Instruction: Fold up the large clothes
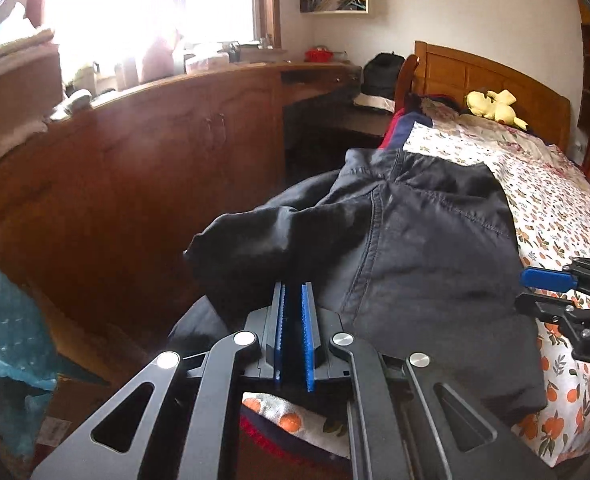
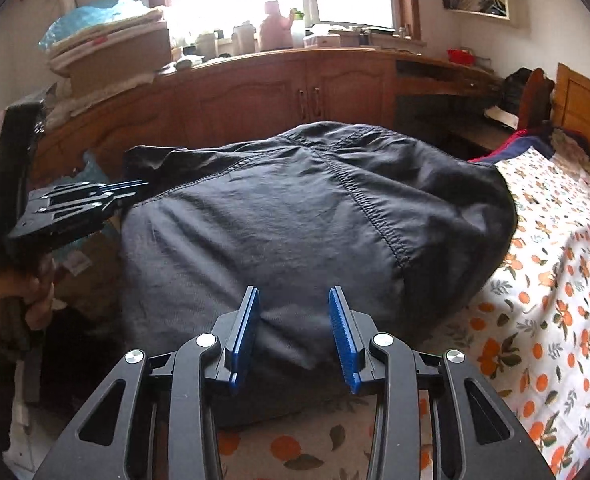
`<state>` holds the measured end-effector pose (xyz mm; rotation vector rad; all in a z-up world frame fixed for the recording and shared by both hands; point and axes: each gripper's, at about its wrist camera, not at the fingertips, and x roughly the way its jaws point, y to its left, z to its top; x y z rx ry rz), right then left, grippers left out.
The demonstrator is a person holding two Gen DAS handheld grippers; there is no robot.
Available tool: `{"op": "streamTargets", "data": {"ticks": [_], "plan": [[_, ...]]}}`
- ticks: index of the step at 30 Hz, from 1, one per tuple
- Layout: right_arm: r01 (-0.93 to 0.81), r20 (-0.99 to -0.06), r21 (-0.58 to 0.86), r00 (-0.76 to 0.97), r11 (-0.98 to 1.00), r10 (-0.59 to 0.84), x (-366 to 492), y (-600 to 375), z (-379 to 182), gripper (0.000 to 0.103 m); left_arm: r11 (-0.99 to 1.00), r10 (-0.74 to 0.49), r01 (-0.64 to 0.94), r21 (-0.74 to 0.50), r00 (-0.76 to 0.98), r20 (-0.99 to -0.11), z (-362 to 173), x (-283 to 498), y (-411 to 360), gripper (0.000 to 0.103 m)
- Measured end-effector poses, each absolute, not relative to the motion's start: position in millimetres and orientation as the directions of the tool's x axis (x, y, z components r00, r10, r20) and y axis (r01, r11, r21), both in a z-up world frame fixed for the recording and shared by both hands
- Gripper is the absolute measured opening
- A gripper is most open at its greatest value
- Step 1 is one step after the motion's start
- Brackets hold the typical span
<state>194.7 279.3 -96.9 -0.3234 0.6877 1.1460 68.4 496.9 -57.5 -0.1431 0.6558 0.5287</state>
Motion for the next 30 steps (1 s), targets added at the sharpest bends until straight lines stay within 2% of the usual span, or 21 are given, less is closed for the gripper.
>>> {"op": "streamTargets", "data": {"ticks": [3, 4, 5, 6, 7, 10, 11, 12, 16, 18, 20, 23, 30], "plan": [[-0.905, -0.635, 0.095, 0.266, 0.415, 0.726, 192.1, 259.5, -85.5, 0.034, 0.860, 0.432, -0.508, 0.037, 0.688, -0.583, -42.9, 58.0, 479.6, 0.010], [-0.903, -0.622, 0.091, 0.278, 0.420, 0.732, 189.6, 248.9, -79.6, 0.034, 0.864, 0.428, -0.502, 0.034, 0.697, -0.576, -37.4, 53.4, 472.3, 0.014], [-0.899, -0.610, 0.088, 0.292, 0.430, 0.737, 187.7, 235.8, -72.9, 0.034, 0.868, 0.424, -0.496, 0.033, 0.705, -0.568, -33.2, 52.0, 464.3, 0.032], [-0.896, -0.604, 0.088, 0.300, 0.436, 0.738, 187.2, 227.3, -68.6, 0.034, 0.871, 0.425, -0.490, 0.035, 0.716, -0.554, -27.7, 50.4, 454.4, 0.046], [-0.891, -0.597, 0.085, 0.312, 0.446, 0.739, 184.9, 214.8, -62.7, 0.034, 0.874, 0.426, -0.484, 0.037, 0.728, -0.537, -23.0, 49.3, 446.2, 0.069], [-0.871, -0.564, 0.057, 0.374, 0.487, 0.736, 177.4, 166.7, -44.4, 0.034, 0.892, 0.406, -0.450, 0.038, 0.763, -0.504, -13.0, 48.6, 413.9, 0.084], [-0.864, -0.559, 0.053, 0.389, 0.500, 0.732, 176.0, 152.7, -40.9, 0.034, 0.898, 0.395, -0.439, 0.033, 0.772, -0.498, -10.7, 49.6, 402.8, 0.096], [-0.856, -0.554, 0.051, 0.404, 0.514, 0.728, 173.9, 138.8, -37.3, 0.034, 0.906, 0.380, -0.422, 0.026, 0.788, -0.485, -7.7, 51.1, 388.1, 0.101], [-0.817, -0.521, 0.026, 0.481, 0.576, 0.705, 165.1, 82.1, -24.0, 0.035, 0.930, 0.335, -0.366, 0.024, 0.824, -0.457, 0.3, 60.7, 340.4, 0.101], [-0.792, -0.510, 0.017, 0.518, 0.611, 0.686, 160.8, 53.0, -20.6, 0.042, 0.943, 0.304, -0.332, 0.018, 0.839, -0.452, 4.7, 67.0, 313.5, 0.101], [-0.766, -0.499, 0.008, 0.554, 0.643, 0.667, 157.0, 29.9, -18.3, 0.064, 0.956, 0.269, -0.293, 0.015, 0.852, -0.449, 6.9, 71.5, 288.5, 0.101], [-0.716, -0.474, -0.002, 0.615, 0.698, 0.630, 151.2, -11.8, -15.5, 0.077, 0.968, 0.232, -0.248, 0.024, 0.865, -0.445, 10.6, 79.3, 250.9, 0.101], [-0.582, -0.426, 0.043, 0.724, 0.812, 0.542, 138.5, -107.9, -11.4, 0.092, 0.990, 0.135, -0.141, 0.019, 0.889, -0.438, 17.5, 86.2, 163.4, 0.101]]}}
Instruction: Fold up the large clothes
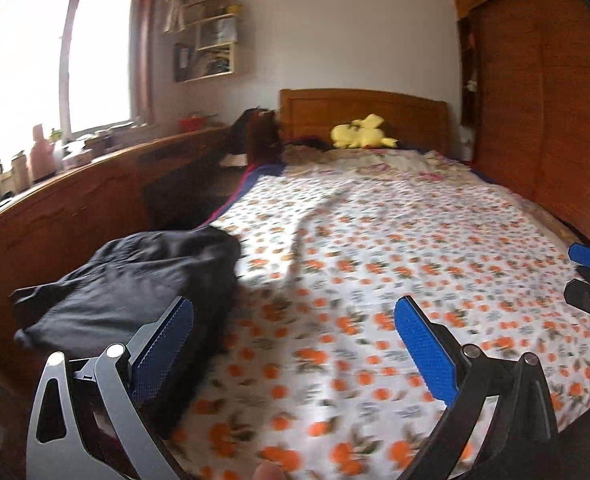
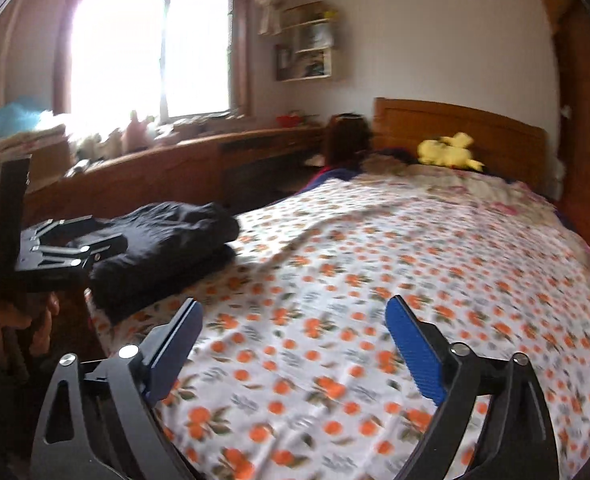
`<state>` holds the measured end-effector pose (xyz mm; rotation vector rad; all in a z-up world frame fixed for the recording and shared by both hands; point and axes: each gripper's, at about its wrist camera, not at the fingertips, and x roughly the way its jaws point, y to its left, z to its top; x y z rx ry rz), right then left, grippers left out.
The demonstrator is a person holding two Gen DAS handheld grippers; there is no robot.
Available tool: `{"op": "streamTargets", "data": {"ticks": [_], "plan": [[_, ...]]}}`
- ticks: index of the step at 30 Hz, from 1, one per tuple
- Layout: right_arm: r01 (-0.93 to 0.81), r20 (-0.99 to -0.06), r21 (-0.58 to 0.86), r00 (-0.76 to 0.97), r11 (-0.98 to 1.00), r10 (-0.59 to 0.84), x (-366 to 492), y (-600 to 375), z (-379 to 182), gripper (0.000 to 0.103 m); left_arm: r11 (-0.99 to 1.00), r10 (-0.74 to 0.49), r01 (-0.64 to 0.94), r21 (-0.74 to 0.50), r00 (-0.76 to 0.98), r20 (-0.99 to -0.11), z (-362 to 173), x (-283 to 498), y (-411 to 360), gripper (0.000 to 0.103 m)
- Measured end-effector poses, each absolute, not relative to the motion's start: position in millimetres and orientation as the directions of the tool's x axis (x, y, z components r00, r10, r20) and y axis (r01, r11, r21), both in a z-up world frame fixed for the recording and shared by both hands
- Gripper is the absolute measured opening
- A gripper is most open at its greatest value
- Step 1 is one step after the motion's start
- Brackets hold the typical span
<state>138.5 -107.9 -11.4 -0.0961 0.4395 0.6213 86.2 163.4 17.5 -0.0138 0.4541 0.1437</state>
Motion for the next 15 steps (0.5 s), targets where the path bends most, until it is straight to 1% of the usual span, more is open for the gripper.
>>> {"op": "streamTargets", "data": {"ticks": [2, 9, 15], "plan": [[-0.546, -0.410, 0.066, 0.748, 0.835, 0.522, 132.9, -132.3, -9.3, 0.096, 0.994, 0.106, -0.111, 0.013, 0.897, -0.430, 19.2, 86.0, 142.1, 0.101], [-0.420, -0.365, 0.106, 0.827, 0.901, 0.428, 106.3, -208.7, 2.2, 0.096, 1.000, 0.022, -0.027, -0.006, 0.913, -0.408, 30.7, 80.7, 74.1, 0.101], [-0.345, -0.334, 0.099, 0.872, 0.934, 0.357, 79.9, -240.0, 12.1, 0.096, 0.999, -0.038, 0.038, -0.008, 0.915, -0.402, 37.2, 70.3, 24.0, 0.101]]}}
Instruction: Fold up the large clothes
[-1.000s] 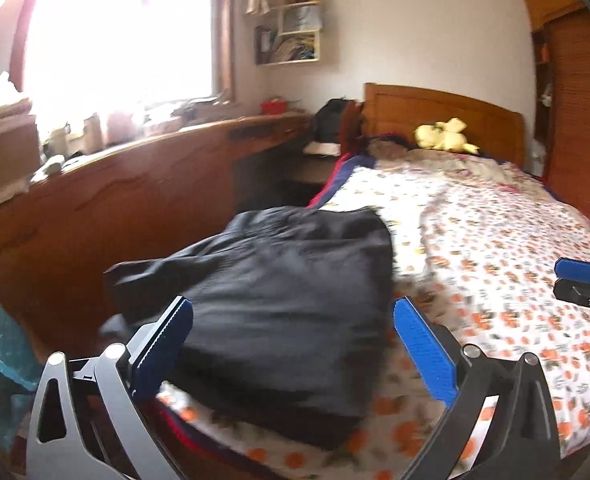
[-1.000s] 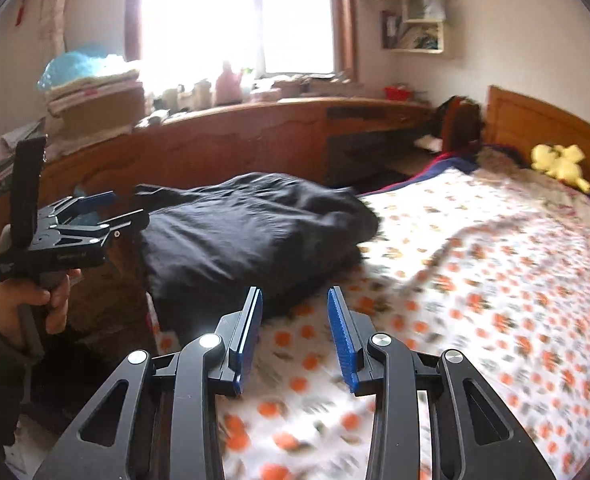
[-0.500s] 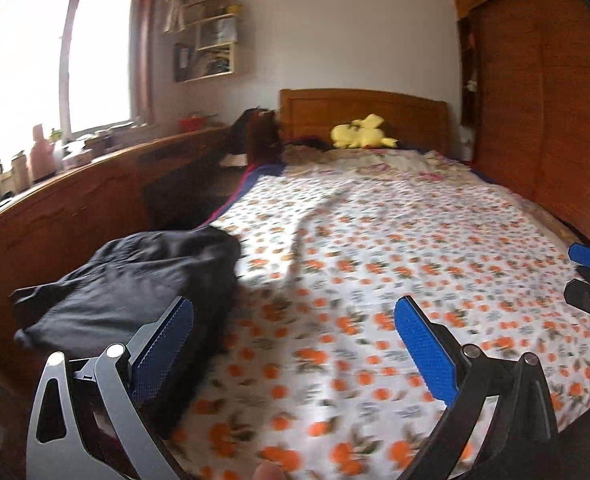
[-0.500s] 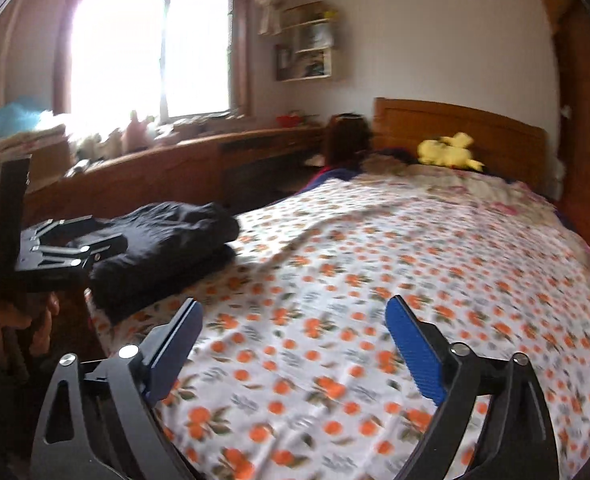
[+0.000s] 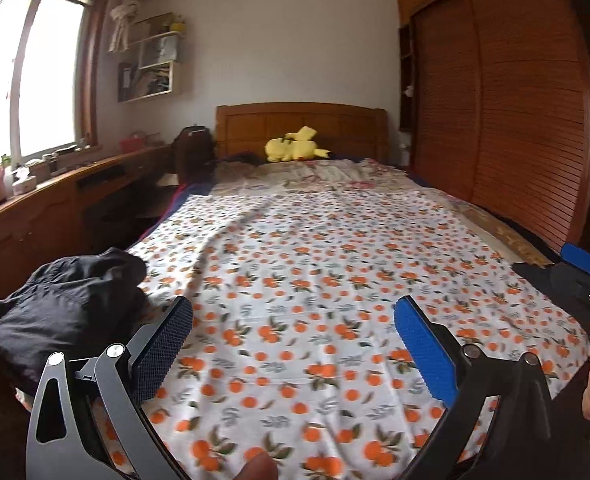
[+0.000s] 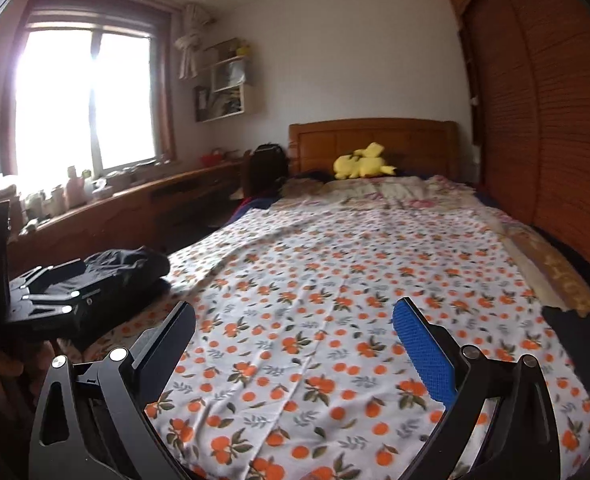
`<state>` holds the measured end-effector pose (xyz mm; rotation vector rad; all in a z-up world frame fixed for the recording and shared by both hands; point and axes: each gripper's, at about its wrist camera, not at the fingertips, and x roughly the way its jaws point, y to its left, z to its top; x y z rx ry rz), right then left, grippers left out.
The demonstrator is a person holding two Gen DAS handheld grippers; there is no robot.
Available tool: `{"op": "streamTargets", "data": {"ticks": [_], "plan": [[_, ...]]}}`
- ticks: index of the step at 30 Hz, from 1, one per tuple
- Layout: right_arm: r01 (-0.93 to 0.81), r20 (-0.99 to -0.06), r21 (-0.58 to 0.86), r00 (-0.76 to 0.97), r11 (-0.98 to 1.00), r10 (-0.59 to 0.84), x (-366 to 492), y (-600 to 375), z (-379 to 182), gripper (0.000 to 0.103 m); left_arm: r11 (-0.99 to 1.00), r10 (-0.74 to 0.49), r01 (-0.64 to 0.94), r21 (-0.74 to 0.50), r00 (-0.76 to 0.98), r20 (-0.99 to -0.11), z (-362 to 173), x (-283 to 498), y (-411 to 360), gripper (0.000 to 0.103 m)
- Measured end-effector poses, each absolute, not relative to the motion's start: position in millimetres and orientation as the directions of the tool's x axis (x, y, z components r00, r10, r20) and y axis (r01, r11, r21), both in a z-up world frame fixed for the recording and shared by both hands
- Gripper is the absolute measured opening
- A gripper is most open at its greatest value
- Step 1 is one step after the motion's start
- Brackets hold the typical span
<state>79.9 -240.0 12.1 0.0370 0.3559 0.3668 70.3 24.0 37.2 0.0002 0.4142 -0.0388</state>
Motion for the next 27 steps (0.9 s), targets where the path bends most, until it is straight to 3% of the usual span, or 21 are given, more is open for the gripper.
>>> {"op": "streamTargets", "data": {"ticks": [7, 27], "plan": [[-0.296, -0.303, 0.095, 0.901, 0.950, 0.311, 51.4, -259.4, 16.7, 0.096, 0.998, -0.055, 0.059, -0.002, 0.917, -0.395, 37.0, 50.1, -7.0, 0.101], [-0.231, -0.326, 0.118, 0.910, 0.966, 0.257, 16.1, -268.8, -8.9, 0.096, 0.997, -0.071, 0.072, -0.013, 0.916, -0.396, 30.6, -6.2, -18.6, 0.101]]}}
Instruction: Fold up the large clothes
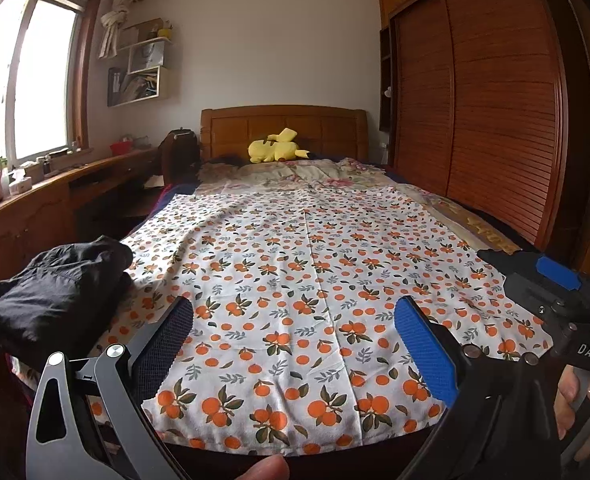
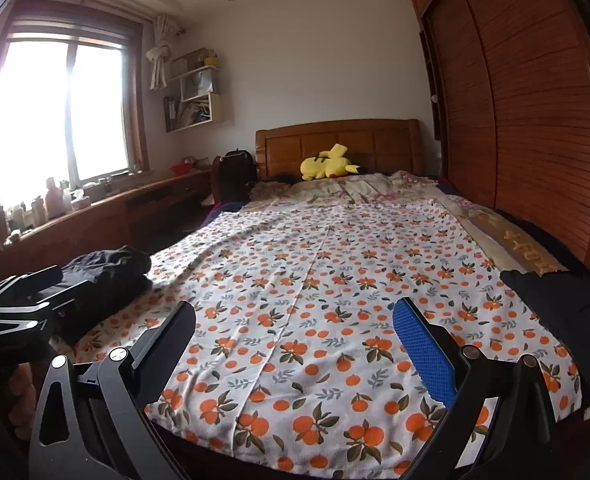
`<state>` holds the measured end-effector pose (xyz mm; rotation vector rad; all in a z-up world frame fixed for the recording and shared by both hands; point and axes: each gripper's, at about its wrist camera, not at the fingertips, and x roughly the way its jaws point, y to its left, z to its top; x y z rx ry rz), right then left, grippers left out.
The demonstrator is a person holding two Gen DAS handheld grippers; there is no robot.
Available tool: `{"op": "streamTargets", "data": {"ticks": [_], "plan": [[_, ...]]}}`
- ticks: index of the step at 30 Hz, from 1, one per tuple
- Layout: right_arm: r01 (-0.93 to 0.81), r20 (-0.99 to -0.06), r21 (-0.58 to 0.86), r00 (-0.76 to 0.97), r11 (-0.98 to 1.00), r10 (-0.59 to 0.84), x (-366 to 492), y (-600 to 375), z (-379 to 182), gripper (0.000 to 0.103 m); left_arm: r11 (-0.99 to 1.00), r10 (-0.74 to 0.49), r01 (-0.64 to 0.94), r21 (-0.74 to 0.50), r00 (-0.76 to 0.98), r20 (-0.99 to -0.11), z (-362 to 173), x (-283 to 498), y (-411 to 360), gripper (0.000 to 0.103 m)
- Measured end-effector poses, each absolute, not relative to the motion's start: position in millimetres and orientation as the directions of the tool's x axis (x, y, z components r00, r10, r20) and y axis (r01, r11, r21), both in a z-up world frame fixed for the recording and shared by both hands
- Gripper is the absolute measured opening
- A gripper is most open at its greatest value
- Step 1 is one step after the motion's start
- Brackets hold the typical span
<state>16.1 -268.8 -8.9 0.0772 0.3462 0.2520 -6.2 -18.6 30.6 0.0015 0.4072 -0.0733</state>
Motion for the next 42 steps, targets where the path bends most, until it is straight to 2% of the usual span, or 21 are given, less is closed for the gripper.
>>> {"op": "streamTargets", "data": {"ticks": [42], "plan": [[-0.217, -0.329, 0.117, 0.912, 0.969, 0.244, 17.5, -265.7, -8.7, 0.096, 0.997, -0.075, 0.072, -0.024, 0.911, -0.405, 22.3, -4.5, -13.9, 0.101]]}}
